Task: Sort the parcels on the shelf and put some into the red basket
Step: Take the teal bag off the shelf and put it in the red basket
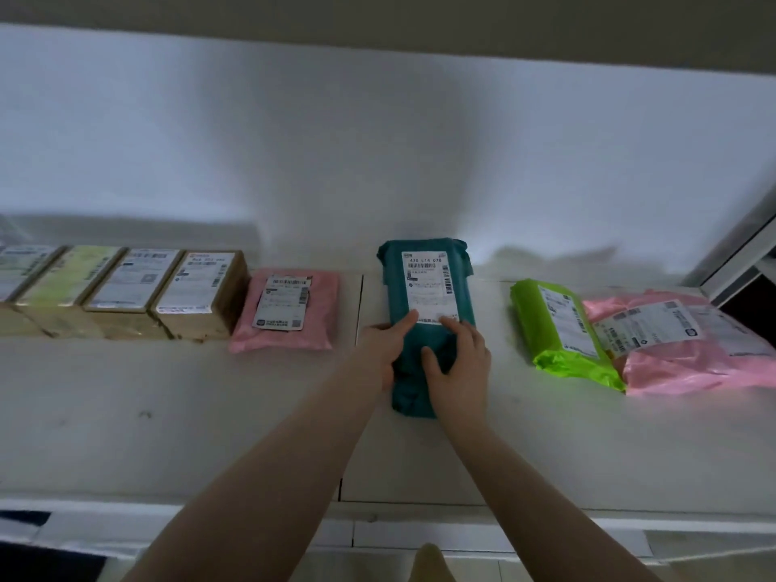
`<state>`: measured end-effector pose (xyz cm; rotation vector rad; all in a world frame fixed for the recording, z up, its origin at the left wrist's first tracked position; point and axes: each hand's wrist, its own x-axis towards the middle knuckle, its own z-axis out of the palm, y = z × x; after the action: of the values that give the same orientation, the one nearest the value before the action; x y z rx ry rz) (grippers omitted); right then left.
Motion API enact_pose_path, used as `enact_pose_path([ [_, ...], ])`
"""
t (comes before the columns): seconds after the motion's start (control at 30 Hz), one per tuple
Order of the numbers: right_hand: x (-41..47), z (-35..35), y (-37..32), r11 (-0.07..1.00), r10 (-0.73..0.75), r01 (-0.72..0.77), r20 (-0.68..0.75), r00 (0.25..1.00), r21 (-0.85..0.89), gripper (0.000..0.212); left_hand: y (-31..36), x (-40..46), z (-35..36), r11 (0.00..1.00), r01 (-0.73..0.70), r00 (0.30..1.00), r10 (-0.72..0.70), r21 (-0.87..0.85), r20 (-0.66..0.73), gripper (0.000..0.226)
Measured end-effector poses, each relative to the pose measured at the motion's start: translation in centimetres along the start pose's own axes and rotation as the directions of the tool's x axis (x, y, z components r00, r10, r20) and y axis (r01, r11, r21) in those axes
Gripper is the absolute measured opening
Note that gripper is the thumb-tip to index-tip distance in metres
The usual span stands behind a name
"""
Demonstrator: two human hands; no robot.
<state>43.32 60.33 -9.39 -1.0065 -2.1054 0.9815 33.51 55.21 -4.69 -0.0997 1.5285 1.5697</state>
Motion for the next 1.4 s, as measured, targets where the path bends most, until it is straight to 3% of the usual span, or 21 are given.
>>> enact_pose_path([
  [0.1, -0.6, 0.0, -0.6, 0.988, -0.098, 0.097, -0.004, 0.995, 0.116, 0.052, 0.2, -0.9, -0.8, 0.998, -0.012, 1.0, 0.01, -0.069, -0.028, 0.031],
  [0.17, -0.9, -0.2, -1.1, 0.96, -0.136, 0.138, -0.023, 0.99, 0.244, 0.053, 0.1, -1.0, -1.9, 0.987, -0.061, 0.996, 0.05, -0.148, -0.076, 0.045],
  [0.23, -0.8, -0.8, -1.6, 0.935, -0.077, 0.089, -0.05, 0.996, 0.344, 0.054, -0.1, -1.2, -2.9, 0.977, -0.089, 0.993, 0.071, -0.193, -0.098, 0.058],
  [0.3, -0.6, -1.5, -2.5, 0.898, 0.062, -0.05, -0.013, 0.998, 0.436, 0.06, -0.2, -1.7, -3.9, 0.971, -0.121, 0.991, 0.105, -0.207, -0.088, 0.057],
  [0.4, 0.0, -2.2, -3.7, 0.705, 0.328, -0.414, 0.254, 0.91, 0.575, 0.069, -0.3, -2.2, -5.2, 0.963, -0.187, 0.981, 0.175, -0.192, -0.08, 0.047],
  [0.5, 0.1, -2.7, -4.0, 0.626, 0.363, -0.51, 0.359, 0.86, 0.59, 0.063, -0.3, -3.2, -5.6, 0.964, -0.196, 0.981, 0.192, -0.178, -0.042, 0.04],
  [0.77, -1.6, -3.8, -4.0, 0.554, 0.25, -0.46, 0.388, 0.887, 0.694, 0.046, 0.2, -6.0, -6.5, 0.96, -0.231, 0.97, 0.24, -0.156, 0.045, 0.047],
  [0.93, -3.2, -5.4, -4.7, 0.542, 0.195, -0.401, 0.354, 0.915, 0.738, 0.057, -0.1, -7.8, -6.8, 0.955, -0.244, 0.953, 0.268, -0.166, 0.14, 0.049],
  [1.13, -4.5, -6.5, -4.8, 0.536, 0.18, -0.37, 0.325, 0.928, 0.759, 0.057, -0.2, -9.1, -6.2, 0.954, -0.254, 0.947, 0.279, -0.159, 0.161, 0.059],
  [1.4, -5.5, -6.9, -4.9, 0.537, 0.193, -0.37, 0.317, 0.929, 0.758, 0.059, -0.7, -10.2, -6.1, 0.957, -0.243, 0.954, 0.265, -0.158, 0.14, 0.041],
])
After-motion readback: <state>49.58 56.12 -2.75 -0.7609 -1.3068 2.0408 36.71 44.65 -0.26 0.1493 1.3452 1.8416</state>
